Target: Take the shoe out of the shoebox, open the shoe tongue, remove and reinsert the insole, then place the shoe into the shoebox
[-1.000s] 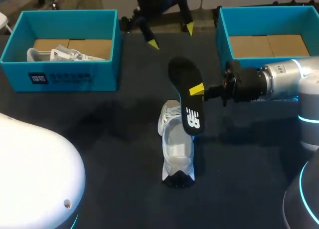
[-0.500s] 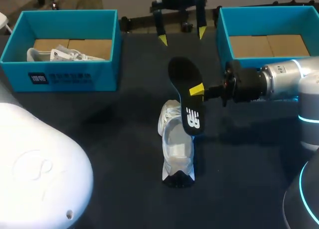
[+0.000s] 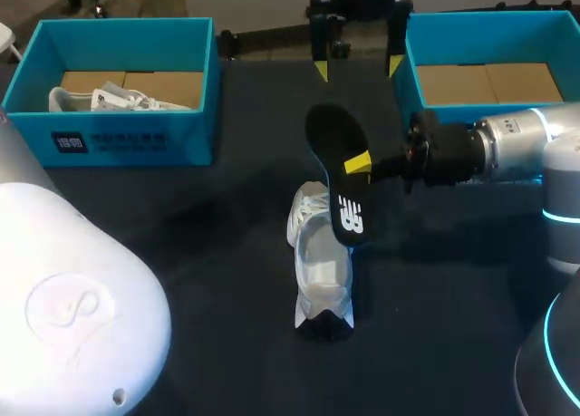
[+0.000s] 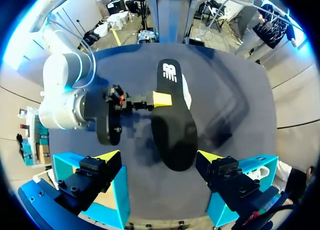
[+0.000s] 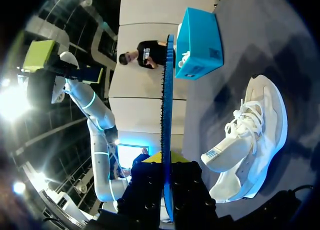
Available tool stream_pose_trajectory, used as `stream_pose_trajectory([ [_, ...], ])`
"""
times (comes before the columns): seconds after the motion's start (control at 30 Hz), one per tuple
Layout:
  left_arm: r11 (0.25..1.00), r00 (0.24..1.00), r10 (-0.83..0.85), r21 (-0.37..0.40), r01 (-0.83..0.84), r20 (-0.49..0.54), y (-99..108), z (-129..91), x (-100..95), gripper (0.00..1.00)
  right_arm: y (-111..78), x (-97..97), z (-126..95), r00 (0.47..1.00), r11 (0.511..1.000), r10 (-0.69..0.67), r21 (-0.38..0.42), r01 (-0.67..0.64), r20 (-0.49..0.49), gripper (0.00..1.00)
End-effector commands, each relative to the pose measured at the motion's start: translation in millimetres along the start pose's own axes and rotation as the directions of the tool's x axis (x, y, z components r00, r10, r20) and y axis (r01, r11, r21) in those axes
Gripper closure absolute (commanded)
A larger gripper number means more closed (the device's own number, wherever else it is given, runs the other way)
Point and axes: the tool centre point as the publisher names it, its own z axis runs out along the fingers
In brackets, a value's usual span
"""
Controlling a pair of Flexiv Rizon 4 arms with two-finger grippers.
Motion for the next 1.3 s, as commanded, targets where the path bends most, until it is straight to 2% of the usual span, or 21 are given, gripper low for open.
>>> stream_pose_trajectory([
  [0.03, 1.0, 0.952, 0.018, -0.013, -0.015, 0.305, -11.8, 2.9, 27.9, 0.0, -0.1, -0.5, 1.3, 1.0, 1.0, 0.0, 0.0, 0.0, 0.001, 1.0],
  [0.2, 1.0, 0.873, 0.029, -0.011, -0.027, 0.486, -15.9, 11.2, 41.3, 0.0, -0.1, -0.5, 1.3, 1.0, 1.0, 0.0, 0.0, 0.0, 0.001, 1.0],
  [0.27, 0.999, 0.826, 0.016, 0.016, -0.03, 0.564, -15.9, 15.2, 46.5, 0.0, -0.1, -0.5, 1.3, 1.0, 1.0, 0.0, 0.0, 0.0, 0.001, 1.0],
  [0.4, 0.999, 0.698, 0.044, -0.014, -0.049, 0.715, -26.1, 18.8, 54.1, 0.0, -0.1, -0.5, 1.3, 1.0, 1.0, 0.0, 0.0, 0.0, 0.001, 1.0],
  [0.5, 0.998, 0.605, 0.054, -0.027, -0.053, 0.795, -35.0, 17.6, 57.6, 0.0, -0.1, -0.5, 1.3, 1.0, 1.0, 0.0, 0.0, 0.0, 0.001, 1.0],
  [0.7, 0.999, 0.484, 0.04, -0.019, -0.049, 0.874, -43.3, 17.5, 63.7, 0.0, -0.1, -0.5, 1.3, 1.0, 1.0, 0.0, 0.0, 0.0, 0.001, 1.0],
  [0.77, 0.999, 0.465, 0.028, -0.009, -0.042, 0.885, -43.1, 19.4, 66.3, 0.0, -0.1, -0.5, 1.3, 1.0, 1.0, 0.0, 0.0, 0.0, 0.001, 1.0],
  [0.8, 0.999, 0.456, -0.001, 0.023, -0.041, 0.89, -41.5, 20.6, 69.3, 0.0, -0.1, -0.5, 1.3, 1.0, 1.0, 0.0, 0.0, 0.0, 0.001, 1.0],
  [0.83, 0.999, 0.51, -0.009, 0.028, -0.03, 0.86, -40.4, 19.6, 73.2, 0.0, -0.1, -0.5, 1.3, 1.0, 1.0, 0.0, 0.0, 0.0, 0.001, 1.0],
  [1.3, 0.999, 0.51, -0.009, 0.028, -0.03, 0.86, -40.4, 19.6, 73.2, 0.0, -0.1, -0.5, 1.3, 1.0, 1.0, 0.0, 0.0, 0.0, 0.001, 1.0],
])
